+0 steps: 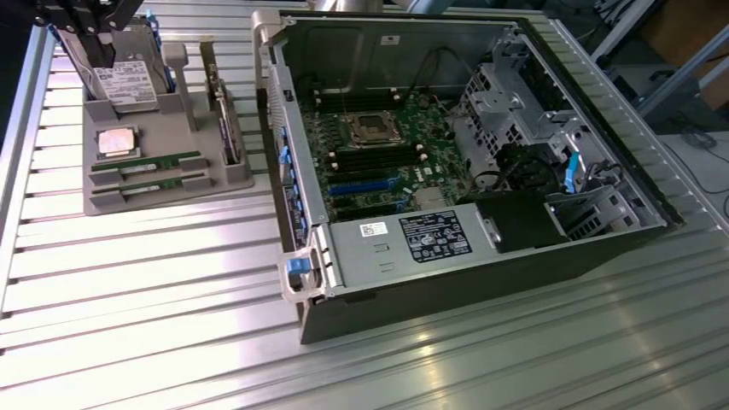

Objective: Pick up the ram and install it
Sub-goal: 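Pick up the ram and move it above insertion slot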

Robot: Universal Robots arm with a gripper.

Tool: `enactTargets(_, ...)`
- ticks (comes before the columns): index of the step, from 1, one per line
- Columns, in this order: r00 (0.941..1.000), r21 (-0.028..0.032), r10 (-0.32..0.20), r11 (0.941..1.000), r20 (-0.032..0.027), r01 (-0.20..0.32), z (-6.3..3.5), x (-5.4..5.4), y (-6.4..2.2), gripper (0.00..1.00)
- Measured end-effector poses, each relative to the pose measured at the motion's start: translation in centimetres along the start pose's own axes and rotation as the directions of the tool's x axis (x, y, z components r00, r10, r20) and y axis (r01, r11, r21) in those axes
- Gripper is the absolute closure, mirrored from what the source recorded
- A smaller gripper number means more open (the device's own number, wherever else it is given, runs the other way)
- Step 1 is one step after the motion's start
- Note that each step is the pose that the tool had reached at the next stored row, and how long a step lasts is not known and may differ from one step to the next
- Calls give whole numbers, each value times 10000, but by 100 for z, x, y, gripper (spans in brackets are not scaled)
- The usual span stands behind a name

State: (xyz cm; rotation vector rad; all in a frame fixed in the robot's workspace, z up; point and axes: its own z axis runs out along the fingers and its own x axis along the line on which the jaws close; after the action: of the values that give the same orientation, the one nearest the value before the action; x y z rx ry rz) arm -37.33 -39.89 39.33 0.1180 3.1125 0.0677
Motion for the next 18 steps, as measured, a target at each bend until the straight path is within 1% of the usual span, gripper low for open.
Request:
enactTargets(2, 10000, 0, -21, 10000, -1, 21, 0, 0, 0, 90)
enactTargets(6, 9989, -11, -459, 9989, -20, 459, 0, 0, 0, 90)
enactTargets(11, 9941, -28, -1080, 9941, -46, 1080, 0, 0, 0, 90)
enactTargets(14, 9823, -53, -1871, 9823, -79, 1871, 0, 0, 0, 90)
enactTargets(15, 9785, -59, -2062, 9785, -86, 2062, 0, 0, 0, 90)
enactTargets(17, 9740, -66, -2264, 9740, -94, 2264, 0, 0, 0, 90)
enactTargets(18, 9653, -78, -2609, 9654, -107, 2608, 0, 0, 0, 90)
